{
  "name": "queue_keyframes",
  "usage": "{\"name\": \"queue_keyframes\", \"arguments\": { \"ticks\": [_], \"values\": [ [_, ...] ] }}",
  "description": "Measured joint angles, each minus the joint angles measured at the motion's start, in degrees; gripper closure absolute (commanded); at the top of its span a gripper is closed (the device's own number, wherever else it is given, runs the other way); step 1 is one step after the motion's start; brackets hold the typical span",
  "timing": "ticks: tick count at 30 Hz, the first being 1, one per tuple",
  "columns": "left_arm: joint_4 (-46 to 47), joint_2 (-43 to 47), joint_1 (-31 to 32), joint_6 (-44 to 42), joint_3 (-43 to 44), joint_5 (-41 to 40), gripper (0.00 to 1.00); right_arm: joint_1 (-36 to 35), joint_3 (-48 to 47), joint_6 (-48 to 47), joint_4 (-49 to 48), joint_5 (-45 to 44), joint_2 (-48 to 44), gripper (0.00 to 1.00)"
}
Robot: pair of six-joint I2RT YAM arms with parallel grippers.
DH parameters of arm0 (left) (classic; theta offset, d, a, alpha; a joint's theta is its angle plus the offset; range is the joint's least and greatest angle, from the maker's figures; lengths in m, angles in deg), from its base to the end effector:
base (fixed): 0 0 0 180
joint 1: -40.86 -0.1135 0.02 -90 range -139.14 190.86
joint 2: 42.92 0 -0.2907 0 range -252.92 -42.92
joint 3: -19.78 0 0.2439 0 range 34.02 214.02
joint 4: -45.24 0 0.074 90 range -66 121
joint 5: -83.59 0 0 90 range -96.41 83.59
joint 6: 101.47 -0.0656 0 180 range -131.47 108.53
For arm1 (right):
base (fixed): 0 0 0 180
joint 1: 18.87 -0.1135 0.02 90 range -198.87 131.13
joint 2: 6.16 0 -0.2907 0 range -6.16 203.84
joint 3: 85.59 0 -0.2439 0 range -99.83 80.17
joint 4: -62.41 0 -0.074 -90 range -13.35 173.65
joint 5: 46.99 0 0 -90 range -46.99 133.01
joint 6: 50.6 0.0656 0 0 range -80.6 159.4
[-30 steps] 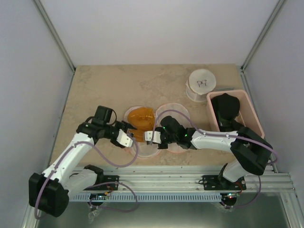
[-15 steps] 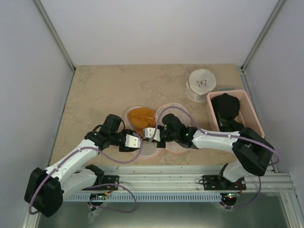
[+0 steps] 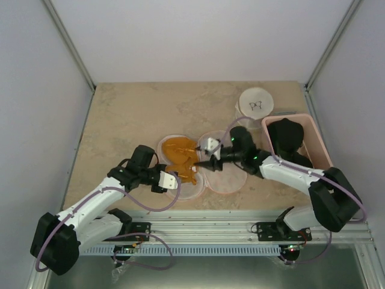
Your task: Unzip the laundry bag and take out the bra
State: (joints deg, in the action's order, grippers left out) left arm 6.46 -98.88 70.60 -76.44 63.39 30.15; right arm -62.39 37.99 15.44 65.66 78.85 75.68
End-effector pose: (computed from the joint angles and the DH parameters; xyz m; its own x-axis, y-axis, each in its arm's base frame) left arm 0.1326 -0.1208 0.2036 0.3691 0.6273 -0.6857 0.9184 -0.1333 0.3724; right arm 0.1988 0.2417 0.2355 0.0601 -0.3970 -0.9159 -0.9918 0.0797 -0.0996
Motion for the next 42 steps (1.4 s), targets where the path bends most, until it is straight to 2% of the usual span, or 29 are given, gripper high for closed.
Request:
{"name": "queue_keyframes", "arguments": {
  "ticks": [4,7,13,21,26,29,31,36,42],
  "values": [
    [-0.2,0.0,0.0,-0.8,-0.3,0.0,1.00,8.5,-2.1,6.1,-2.4,8.4,-0.2,0.41],
    [-0.2,0.1,0.0,-1.0,-0.4,0.0,1.00,11.1,-8.9,12.9,-2.1,8.3,6.2,0.46],
    [-0.2,0.4,0.0,-1.0,-0.5,0.0,1.00,13.7,-29.9,20.9,7.8,4.3,27.3,0.46],
    [0.1,0.7,0.0,-1.0,-1.1,0.0,1.00,13.0,-37.7,24.0,15.0,7.0,41.0,0.53],
    [0.1,0.7,0.0,-1.0,-1.6,0.0,1.00,12.1,-39.3,23.3,17.3,10.7,43.5,0.60],
    [0.1,0.7,0.0,-0.9,-1.6,0.0,1.00,11.8,-40.0,22.7,17.7,12.0,44.3,0.77],
    [0.2,0.7,0.0,-0.7,-1.6,0.0,1.00,11.6,-40.4,22.2,18.4,12.9,44.6,0.85],
    [1.5,1.0,0.0,2.4,-1.6,0.3,1.00,11.6,-40.7,21.2,20.2,12.6,44.3,0.87],
    [4.0,1.5,0.0,7.4,-0.3,1.0,1.00,12.0,-43.2,18.9,24.9,8.1,40.8,0.92]
  ]
}}
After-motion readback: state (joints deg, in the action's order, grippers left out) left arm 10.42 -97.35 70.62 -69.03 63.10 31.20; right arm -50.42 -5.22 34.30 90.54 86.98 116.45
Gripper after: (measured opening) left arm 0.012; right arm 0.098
